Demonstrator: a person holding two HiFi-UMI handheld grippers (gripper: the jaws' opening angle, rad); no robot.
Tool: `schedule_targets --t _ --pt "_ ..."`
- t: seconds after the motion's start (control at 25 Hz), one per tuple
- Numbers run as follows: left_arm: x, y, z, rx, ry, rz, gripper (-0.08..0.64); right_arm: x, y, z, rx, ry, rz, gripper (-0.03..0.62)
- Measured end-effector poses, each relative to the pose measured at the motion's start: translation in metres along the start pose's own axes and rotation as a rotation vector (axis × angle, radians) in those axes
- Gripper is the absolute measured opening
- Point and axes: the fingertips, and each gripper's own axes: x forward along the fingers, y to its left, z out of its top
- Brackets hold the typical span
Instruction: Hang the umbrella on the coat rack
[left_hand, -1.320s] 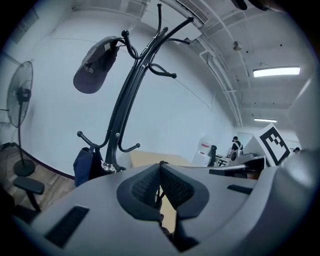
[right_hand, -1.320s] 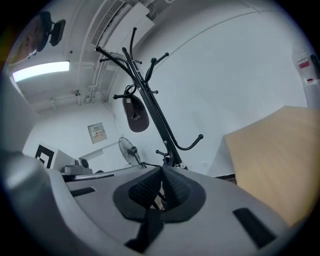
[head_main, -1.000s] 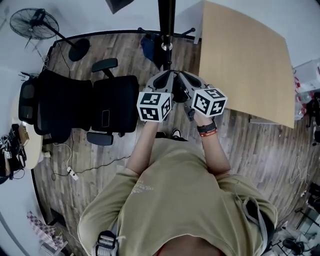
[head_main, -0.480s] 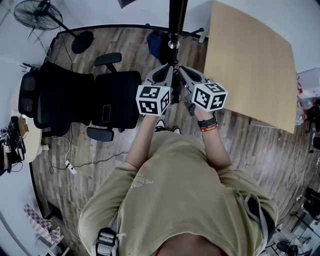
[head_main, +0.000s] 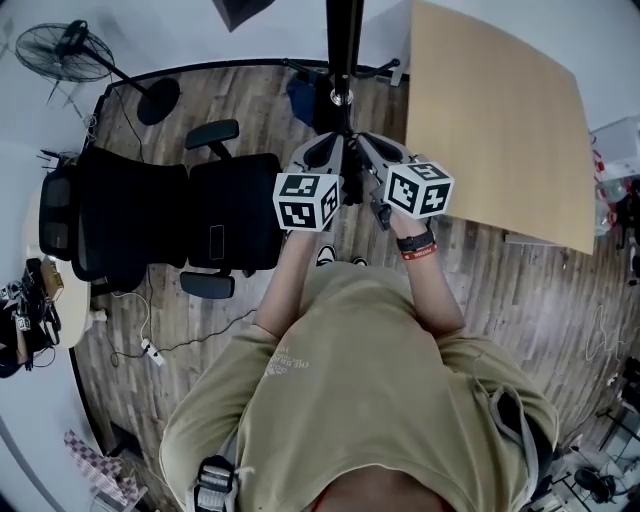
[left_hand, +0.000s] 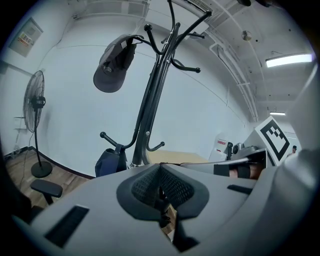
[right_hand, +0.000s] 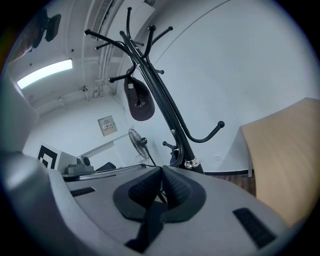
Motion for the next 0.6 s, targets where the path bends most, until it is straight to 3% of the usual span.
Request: schedule_targets --t 0.6 --pt "0.023 0.017 -0.001 -0.018 0.022 0.002 0.023 0.018 -0.019 0.002 -0.006 0.03 -0.011 0.021"
